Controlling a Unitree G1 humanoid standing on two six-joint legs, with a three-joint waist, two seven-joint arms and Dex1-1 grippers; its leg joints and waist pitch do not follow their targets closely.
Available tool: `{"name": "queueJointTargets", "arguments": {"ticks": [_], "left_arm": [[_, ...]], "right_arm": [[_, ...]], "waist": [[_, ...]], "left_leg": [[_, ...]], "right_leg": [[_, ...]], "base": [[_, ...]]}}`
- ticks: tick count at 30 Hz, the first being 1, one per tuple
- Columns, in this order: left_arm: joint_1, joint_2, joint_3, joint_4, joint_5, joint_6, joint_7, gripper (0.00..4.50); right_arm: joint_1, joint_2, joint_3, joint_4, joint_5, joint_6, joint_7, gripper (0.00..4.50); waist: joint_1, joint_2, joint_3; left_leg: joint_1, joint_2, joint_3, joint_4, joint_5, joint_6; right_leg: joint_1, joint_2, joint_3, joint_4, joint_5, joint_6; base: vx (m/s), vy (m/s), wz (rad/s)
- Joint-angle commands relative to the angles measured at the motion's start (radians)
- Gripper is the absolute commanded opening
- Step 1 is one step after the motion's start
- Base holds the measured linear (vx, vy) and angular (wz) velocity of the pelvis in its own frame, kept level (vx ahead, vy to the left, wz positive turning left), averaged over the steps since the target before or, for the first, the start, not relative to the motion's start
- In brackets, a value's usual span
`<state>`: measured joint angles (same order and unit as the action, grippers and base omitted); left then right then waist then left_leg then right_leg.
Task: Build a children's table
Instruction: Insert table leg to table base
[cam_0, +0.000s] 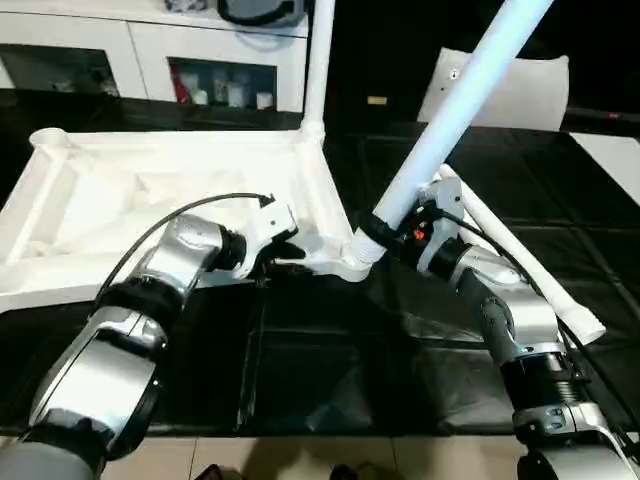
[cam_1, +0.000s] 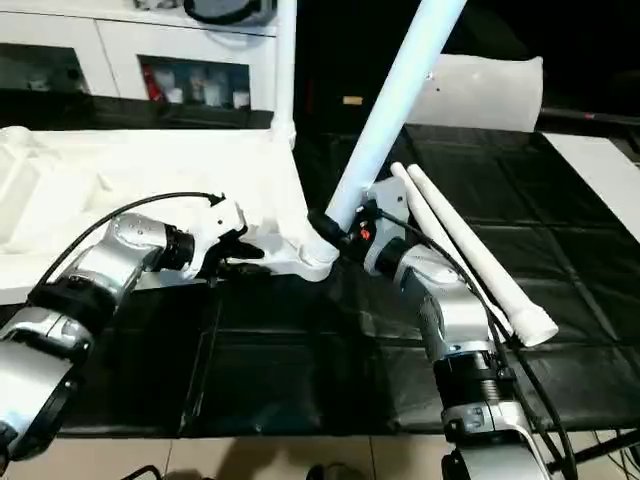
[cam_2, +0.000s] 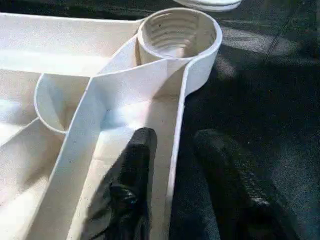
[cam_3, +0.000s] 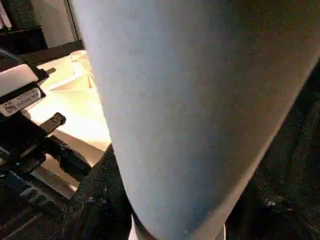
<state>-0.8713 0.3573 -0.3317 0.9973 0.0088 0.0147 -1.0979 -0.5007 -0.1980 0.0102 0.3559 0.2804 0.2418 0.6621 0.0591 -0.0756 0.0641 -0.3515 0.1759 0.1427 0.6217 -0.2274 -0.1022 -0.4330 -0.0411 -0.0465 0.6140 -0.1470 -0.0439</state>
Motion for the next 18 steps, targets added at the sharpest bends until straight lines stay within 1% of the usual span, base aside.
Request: {"name": "queueJointTargets", "arguments": {"ticks": [1, 3, 4, 7, 8, 9, 10, 12, 13, 14, 16, 18], "left_arm": [[-0.023, -0.01, -0.005, 0.014, 0.022, -0.017, 0.003, 1.52], [-0.028, -0.015, -0.001, 0.032, 0.028, -0.028, 0.004, 1.23], [-0.03, -0.017, 0.0, 0.036, 0.029, -0.029, 0.006, 1.23], [-0.035, -0.023, 0.003, 0.048, 0.034, -0.034, 0.008, 0.91], [-0.038, -0.027, 0.003, 0.056, 0.037, -0.035, 0.008, 0.91], [-0.039, -0.029, 0.003, 0.059, 0.039, -0.036, 0.007, 0.78], [-0.039, -0.03, 0.003, 0.061, 0.041, -0.037, 0.007, 0.78], [-0.04, -0.033, 0.001, 0.067, 0.048, -0.038, 0.003, 0.58], [-0.041, -0.036, 0.001, 0.072, 0.055, -0.042, 0.002, 0.58], [-0.041, -0.037, 0.001, 0.074, 0.056, -0.042, 0.001, 0.42], [-0.043, -0.038, 0.0, 0.079, 0.057, -0.043, -0.003, 0.35], [-0.044, -0.039, -0.006, 0.086, 0.066, -0.049, -0.006, 0.14]], "right_arm": [[0.013, -0.003, 0.003, -0.028, 0.0, 0.006, 0.001, 1.91], [0.015, -0.003, 0.004, -0.03, 0.0, 0.007, 0.001, 1.91], [0.017, -0.003, 0.006, -0.032, -0.001, 0.007, 0.002, 1.91], [0.017, -0.004, 0.008, -0.033, -0.002, 0.009, 0.003, 1.91], [0.016, -0.005, 0.008, -0.033, -0.002, 0.009, 0.005, 1.91], [0.016, -0.005, 0.008, -0.033, -0.002, 0.01, 0.006, 1.91], [0.016, -0.005, 0.008, -0.033, -0.002, 0.01, 0.006, 1.91], [0.016, -0.004, 0.009, -0.033, -0.003, 0.01, 0.007, 1.91], [0.016, -0.004, 0.009, -0.033, -0.003, 0.01, 0.007, 1.91], [0.015, -0.003, 0.01, -0.033, -0.003, 0.01, 0.007, 1.91], [0.015, -0.003, 0.011, -0.033, -0.003, 0.01, 0.008, 1.91], [0.016, -0.003, 0.013, -0.034, -0.005, 0.01, 0.011, 1.91]], "waist": [[0.004, 0.024, -0.078], [0.005, 0.023, -0.077], [0.006, 0.023, -0.077], [0.006, 0.022, -0.078], [0.005, 0.021, -0.078], [0.005, 0.021, -0.079], [0.006, 0.022, -0.078], [0.007, 0.022, -0.078], [0.006, 0.022, -0.078], [0.006, 0.022, -0.078], [0.006, 0.022, -0.078], [0.007, 0.022, -0.078]], "left_leg": [[-0.005, 0.036, 0.002, -0.075, -0.056, 0.028], [-0.005, 0.035, 0.002, -0.075, -0.062, 0.03], [-0.005, 0.035, 0.003, -0.075, -0.063, 0.031], [-0.005, 0.036, 0.001, -0.076, -0.062, 0.029], [-0.006, 0.036, 0.002, -0.076, -0.062, 0.031], [-0.006, 0.036, 0.001, -0.075, -0.058, 0.032], [-0.005, 0.036, 0.002, -0.075, -0.059, 0.034], [-0.005, 0.037, 0.002, -0.075, -0.055, 0.034], [-0.005, 0.037, 0.001, -0.075, -0.053, 0.036], [-0.006, 0.037, 0.001, -0.075, -0.055, 0.036], [-0.005, 0.038, 0.001, -0.076, -0.055, 0.037], [-0.005, 0.038, 0.001, -0.076, -0.053, 0.037]], "right_leg": [[0.089, -0.089, 0.047, -0.069, -0.21, -0.182], [0.089, -0.09, 0.047, -0.072, -0.227, -0.178], [0.089, -0.089, 0.047, -0.073, -0.23, -0.176], [0.09, -0.09, 0.047, -0.071, -0.226, -0.177], [0.09, -0.09, 0.047, -0.072, -0.226, -0.178], [0.09, -0.09, 0.047, -0.07, -0.223, -0.177], [0.089, -0.091, 0.048, -0.072, -0.225, -0.177], [0.089, -0.09, 0.047, -0.07, -0.22, -0.18], [0.089, -0.09, 0.047, -0.07, -0.212, -0.182], [0.09, -0.091, 0.047, -0.071, -0.214, -0.183], [0.089, -0.091, 0.047, -0.071, -0.214, -0.184], [0.09, -0.092, 0.047, -0.07, -0.207, -0.187]], "base": [[0.0, 0.0, 0.0], [0.0, 0.0, 0.0], [0.0, 0.0, 0.0], [0.0, 0.0, 0.0], [0.0, 0.0, 0.0], [0.0, 0.0, 0.0], [0.0, 0.0, 0.0], [0.0, 0.0, 0.0], [0.0, 0.0, 0.0], [0.0, 0.0, 0.0], [0.0, 0.0, 0.0], [0.0, 0.0, 0.0]]}}
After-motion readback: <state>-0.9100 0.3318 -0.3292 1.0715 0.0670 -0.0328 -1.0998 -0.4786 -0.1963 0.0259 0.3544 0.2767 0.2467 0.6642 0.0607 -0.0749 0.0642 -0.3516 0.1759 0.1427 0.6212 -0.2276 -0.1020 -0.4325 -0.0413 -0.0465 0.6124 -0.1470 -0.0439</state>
